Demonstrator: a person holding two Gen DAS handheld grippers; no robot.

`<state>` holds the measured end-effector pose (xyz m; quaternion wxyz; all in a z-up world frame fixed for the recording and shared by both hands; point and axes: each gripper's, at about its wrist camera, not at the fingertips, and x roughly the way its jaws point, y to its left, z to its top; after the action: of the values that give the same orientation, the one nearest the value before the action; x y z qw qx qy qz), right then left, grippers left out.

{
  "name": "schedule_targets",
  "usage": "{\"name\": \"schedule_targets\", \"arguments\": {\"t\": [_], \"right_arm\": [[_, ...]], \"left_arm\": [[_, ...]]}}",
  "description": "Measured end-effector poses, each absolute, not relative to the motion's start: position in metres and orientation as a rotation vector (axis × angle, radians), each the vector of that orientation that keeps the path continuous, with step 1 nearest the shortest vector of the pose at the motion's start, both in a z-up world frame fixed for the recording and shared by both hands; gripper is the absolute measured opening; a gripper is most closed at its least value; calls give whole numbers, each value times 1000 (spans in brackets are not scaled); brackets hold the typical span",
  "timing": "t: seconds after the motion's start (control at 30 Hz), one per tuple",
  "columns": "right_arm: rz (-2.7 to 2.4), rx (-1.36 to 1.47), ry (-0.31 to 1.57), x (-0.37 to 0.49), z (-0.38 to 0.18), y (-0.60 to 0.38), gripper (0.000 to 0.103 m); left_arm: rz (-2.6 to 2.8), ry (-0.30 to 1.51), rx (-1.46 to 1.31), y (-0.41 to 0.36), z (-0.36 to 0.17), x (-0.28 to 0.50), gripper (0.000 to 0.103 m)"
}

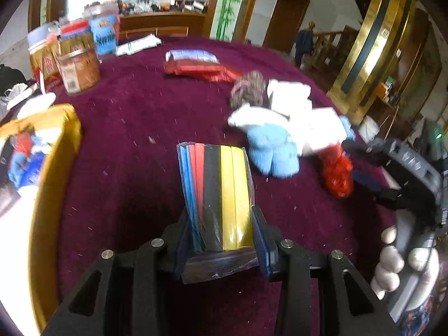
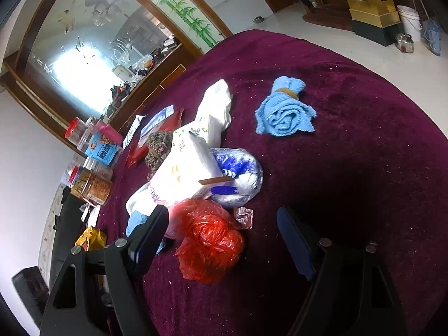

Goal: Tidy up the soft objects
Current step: 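Grasp the second striped tube pack with the left tool and lift, then place the tube pack in the tray with left tool while right tool places the red bag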

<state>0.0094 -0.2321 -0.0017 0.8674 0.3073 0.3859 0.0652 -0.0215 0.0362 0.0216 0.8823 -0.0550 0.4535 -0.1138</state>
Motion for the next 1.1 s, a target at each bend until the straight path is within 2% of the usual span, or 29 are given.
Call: {"name": "schedule_targets", "arguments": {"t": [0.1, 0.17, 0.27, 0.33, 0.37, 0.43, 0.93, 1.03, 1.07, 1.1], "right_arm": [[149, 627, 823, 10, -2, -228, 79], [144, 601, 829, 9, 0, -222, 79], [146, 562, 835, 7, 1, -215, 79], [138, 517, 841, 7, 2, -209, 79], [134, 497, 843, 8, 3, -206, 79], [129, 462, 846, 8, 4, -201, 79], [126, 359, 852, 7, 3, -191, 76], [100, 348, 855, 7, 3, -192, 63], [95, 346, 859, 7, 2, -192, 47], [95, 343, 871, 7, 2, -192, 40]], "left_arm": [[-215, 949, -73, 27, 16, -17, 43], [-204, 951, -56, 23, 14, -14, 53], [-195, 945, -31, 17, 13, -11, 59], [-184, 933, 8, 13, 12, -12, 57], [-177, 931, 15, 13, 12, -12, 46], [-180, 934, -6, 19, 14, -13, 43], [-243, 851, -274, 92, 56, -87, 43], [-218, 824, -322, 123, 63, -106, 43], [-207, 816, -330, 132, 66, -111, 43], [-185, 802, -343, 148, 69, -118, 43]]}}
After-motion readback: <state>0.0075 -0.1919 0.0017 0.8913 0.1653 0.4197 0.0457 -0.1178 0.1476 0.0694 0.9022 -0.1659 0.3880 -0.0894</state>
